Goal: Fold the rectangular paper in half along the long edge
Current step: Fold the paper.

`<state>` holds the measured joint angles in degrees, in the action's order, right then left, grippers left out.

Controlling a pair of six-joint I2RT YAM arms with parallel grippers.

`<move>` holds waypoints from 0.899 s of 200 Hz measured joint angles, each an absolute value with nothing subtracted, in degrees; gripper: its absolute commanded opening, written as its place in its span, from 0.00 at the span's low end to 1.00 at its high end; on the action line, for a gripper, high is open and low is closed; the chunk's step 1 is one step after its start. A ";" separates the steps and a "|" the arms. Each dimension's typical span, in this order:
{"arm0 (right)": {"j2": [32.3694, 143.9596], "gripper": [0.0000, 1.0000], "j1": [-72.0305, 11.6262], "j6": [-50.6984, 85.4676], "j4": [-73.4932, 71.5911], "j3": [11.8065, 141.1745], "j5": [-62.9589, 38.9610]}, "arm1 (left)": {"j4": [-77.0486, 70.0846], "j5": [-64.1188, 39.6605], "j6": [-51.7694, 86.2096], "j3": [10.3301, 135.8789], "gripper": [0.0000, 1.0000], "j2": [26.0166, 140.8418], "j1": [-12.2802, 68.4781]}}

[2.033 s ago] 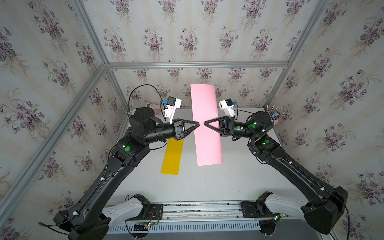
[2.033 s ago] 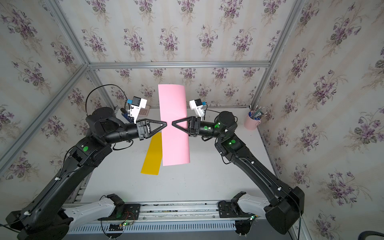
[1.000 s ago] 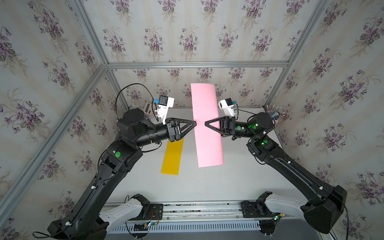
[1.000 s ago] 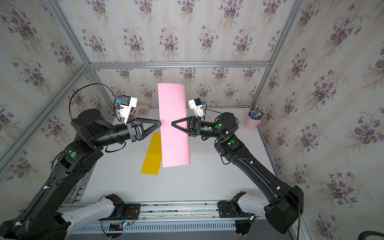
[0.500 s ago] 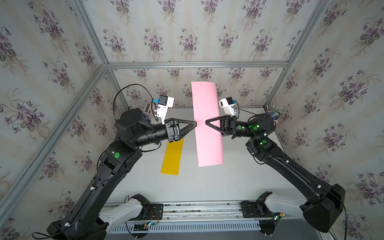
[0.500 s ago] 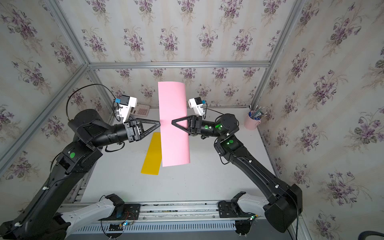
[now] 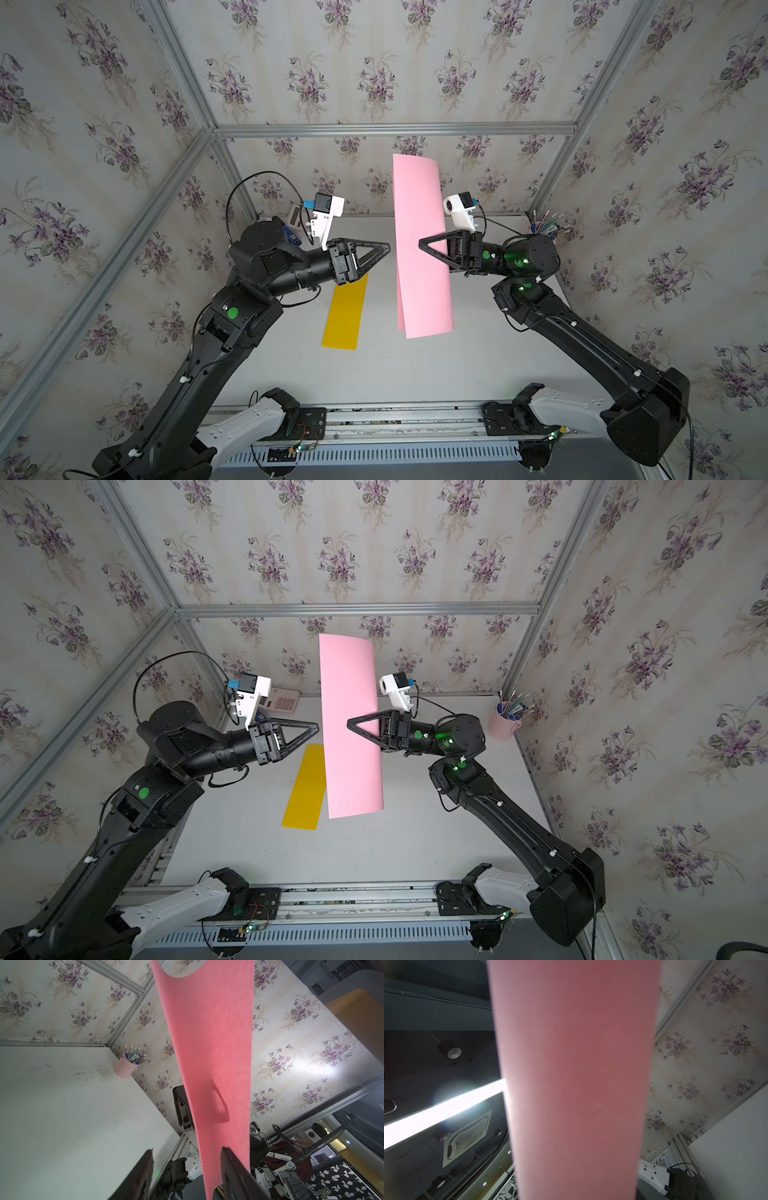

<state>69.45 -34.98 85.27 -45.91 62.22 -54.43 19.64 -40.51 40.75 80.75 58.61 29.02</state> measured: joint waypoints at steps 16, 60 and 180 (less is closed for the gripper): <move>69.38 0.41 -34.98 85.25 -46.00 62.11 -54.43 | 19.09 -40.75 41.39 80.27 0.55 58.94 29.10; 69.49 0.42 -35.42 83.99 -44.75 61.91 -54.35 | 16.53 -41.82 42.46 79.85 0.54 59.94 29.52; 71.26 0.44 -36.73 83.31 -44.34 61.08 -52.66 | 13.98 -43.29 43.29 79.64 0.00 62.48 30.57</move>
